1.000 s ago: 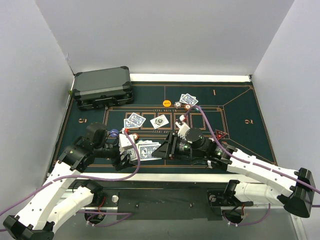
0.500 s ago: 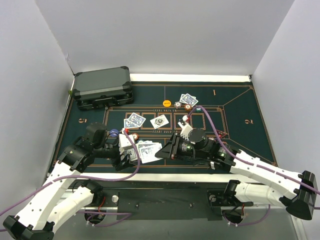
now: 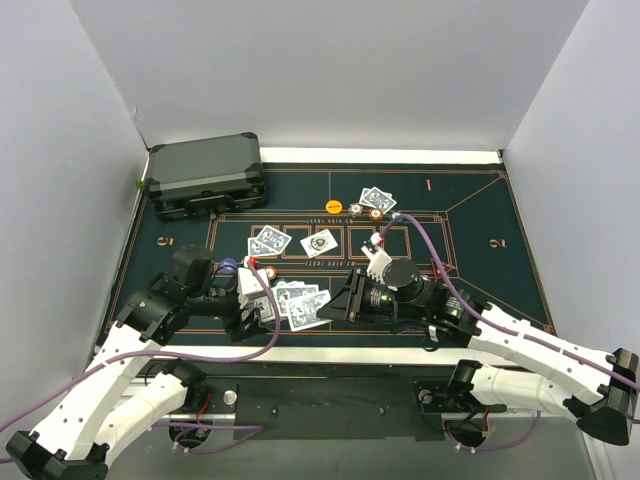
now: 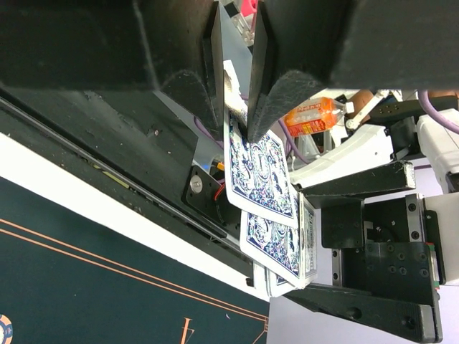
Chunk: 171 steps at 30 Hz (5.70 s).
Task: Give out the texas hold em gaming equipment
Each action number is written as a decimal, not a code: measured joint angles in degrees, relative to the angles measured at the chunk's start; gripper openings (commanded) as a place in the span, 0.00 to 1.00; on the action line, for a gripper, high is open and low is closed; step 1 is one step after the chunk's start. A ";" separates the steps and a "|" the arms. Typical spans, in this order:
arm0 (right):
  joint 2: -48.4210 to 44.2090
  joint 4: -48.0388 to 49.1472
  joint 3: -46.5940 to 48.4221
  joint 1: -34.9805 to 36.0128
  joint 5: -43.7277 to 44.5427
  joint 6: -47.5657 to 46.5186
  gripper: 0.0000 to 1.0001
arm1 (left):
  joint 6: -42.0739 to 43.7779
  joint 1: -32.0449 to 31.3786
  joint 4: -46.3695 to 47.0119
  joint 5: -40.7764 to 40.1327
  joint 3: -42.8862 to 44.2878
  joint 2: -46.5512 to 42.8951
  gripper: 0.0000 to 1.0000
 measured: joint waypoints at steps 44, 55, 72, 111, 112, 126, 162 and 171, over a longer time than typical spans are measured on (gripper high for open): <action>32.70 -35.39 42.25 -23.41 15.56 -34.03 0.00 | -0.83 0.00 0.07 0.00 0.00 -0.33 0.00; 65.75 -42.73 70.25 -19.87 37.31 -45.13 0.00 | -0.81 0.00 0.07 0.00 0.00 -0.39 0.00; 87.89 -46.27 83.30 -11.26 45.59 -49.72 0.00 | -0.81 0.00 0.07 -0.02 0.00 -0.15 0.00; 30.64 -20.57 37.75 -23.69 2.21 -27.76 0.92 | -0.79 0.00 0.04 -0.02 0.00 -0.04 0.00; 26.82 -18.43 34.47 -23.56 0.39 -25.75 0.93 | -0.79 0.00 0.04 -0.02 0.00 -0.04 0.00; 12.76 2.47 11.08 -7.63 -6.32 -6.64 0.86 | -0.76 0.00 0.04 -0.04 0.00 -0.04 0.00; 10.95 7.45 4.33 -1.88 -1.44 -1.05 0.06 | -0.81 0.00 0.74 -0.09 0.00 0.33 0.00; 8.66 6.75 4.33 -1.88 -1.07 -0.70 0.03 | -0.83 0.00 0.81 -0.09 0.00 0.55 0.00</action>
